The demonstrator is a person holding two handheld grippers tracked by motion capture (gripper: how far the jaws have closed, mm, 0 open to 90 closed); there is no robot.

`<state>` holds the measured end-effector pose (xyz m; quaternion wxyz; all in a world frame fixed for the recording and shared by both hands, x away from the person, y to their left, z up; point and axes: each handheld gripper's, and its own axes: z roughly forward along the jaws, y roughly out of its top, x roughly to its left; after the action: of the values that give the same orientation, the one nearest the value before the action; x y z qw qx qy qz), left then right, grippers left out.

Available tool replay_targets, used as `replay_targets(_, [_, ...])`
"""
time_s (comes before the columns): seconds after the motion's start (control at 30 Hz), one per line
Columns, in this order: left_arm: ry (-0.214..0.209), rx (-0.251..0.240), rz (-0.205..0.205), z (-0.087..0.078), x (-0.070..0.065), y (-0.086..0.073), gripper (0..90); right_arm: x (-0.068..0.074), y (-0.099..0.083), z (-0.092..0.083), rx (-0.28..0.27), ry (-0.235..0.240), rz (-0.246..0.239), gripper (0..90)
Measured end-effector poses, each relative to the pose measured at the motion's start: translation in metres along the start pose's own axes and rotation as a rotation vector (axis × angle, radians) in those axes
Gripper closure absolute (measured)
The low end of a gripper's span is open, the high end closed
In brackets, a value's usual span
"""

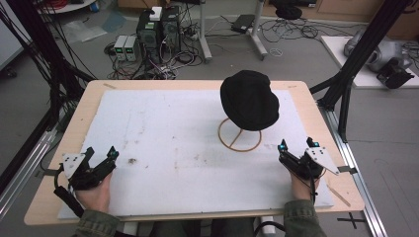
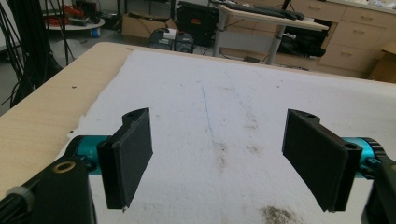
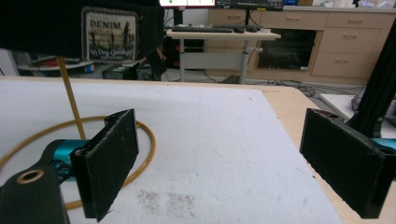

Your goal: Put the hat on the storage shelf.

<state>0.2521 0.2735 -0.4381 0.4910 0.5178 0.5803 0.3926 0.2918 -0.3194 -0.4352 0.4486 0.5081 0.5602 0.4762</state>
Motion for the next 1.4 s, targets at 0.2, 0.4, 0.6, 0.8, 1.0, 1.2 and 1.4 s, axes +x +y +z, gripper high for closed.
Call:
replay_targets(0.2, [0.003,0.002,-0.004,-0.0006,0.0012,-0.0005,24.5,-0.0034,-0.0034,0.0011,-0.004,-0.003,-0.021,10.8])
replay_targets(0.4, [0.002,0.003,-0.005,-0.0011,0.0011,-0.0007,24.5,-0.0032,-0.0032,0.0004,-0.013,0.001,-0.021,10.9])
replay_targets(0.6, [0.000,0.006,-0.006,-0.0012,0.0016,-0.0011,24.5,-0.0032,-0.0032,0.0007,-0.015,0.001,-0.023,10.9])
replay_targets(0.8, [0.001,0.006,-0.004,-0.0020,0.0020,-0.0010,24.5,-0.0031,-0.0030,0.0009,-0.018,0.004,-0.025,10.9])
replay_targets(1.0, [-0.001,0.007,-0.006,-0.0021,0.0023,-0.0010,24.5,-0.0022,-0.0026,0.0008,-0.021,0.004,-0.027,10.9])
replay_targets(1.2, [-0.006,0.008,-0.007,-0.0008,0.0010,-0.0012,24.5,-0.0004,-0.0027,0.0000,-0.018,0.009,-0.026,10.9])
replay_targets(1.4, [-0.013,0.032,-0.009,0.0023,0.0041,-0.0022,24.1,0.0000,-0.0034,0.0004,-0.013,0.016,-0.035,10.8])
